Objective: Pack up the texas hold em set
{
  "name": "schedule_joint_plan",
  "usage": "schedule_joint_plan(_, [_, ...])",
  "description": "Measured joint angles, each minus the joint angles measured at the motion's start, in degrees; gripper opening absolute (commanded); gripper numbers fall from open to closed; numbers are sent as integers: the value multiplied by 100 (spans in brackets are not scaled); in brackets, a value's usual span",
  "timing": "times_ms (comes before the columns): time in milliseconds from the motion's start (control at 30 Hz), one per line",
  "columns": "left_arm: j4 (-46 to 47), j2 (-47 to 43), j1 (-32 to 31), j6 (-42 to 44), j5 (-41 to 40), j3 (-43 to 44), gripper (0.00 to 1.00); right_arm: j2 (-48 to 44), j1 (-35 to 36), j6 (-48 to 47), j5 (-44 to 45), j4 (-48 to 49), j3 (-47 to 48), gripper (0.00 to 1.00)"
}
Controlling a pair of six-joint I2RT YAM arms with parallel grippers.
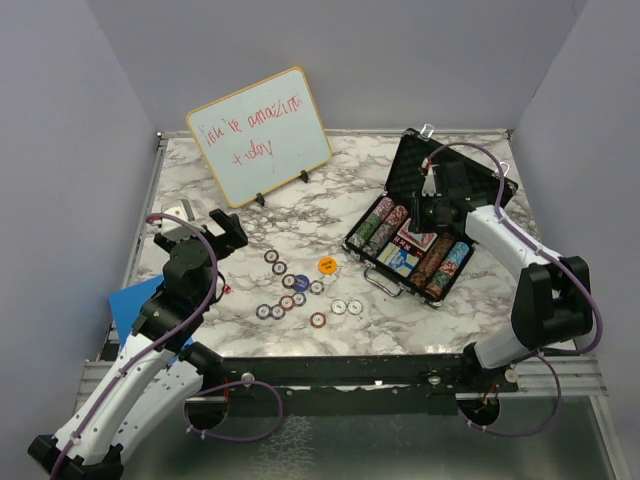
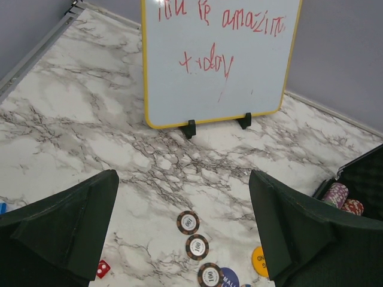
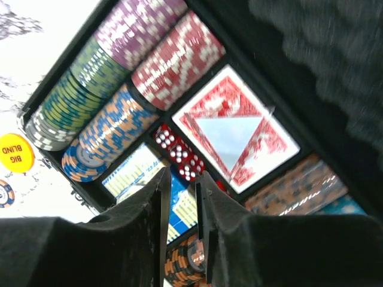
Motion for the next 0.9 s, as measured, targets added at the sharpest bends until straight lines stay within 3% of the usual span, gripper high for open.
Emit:
schedule_joint_plan(367, [2,118,0,-24,66,0,99,-203,0,1609,212,153,-997,32])
schedule_joint_plan(900, [0,118,0,-24,74,0,99,131,0,2079,439,719,-1049,31])
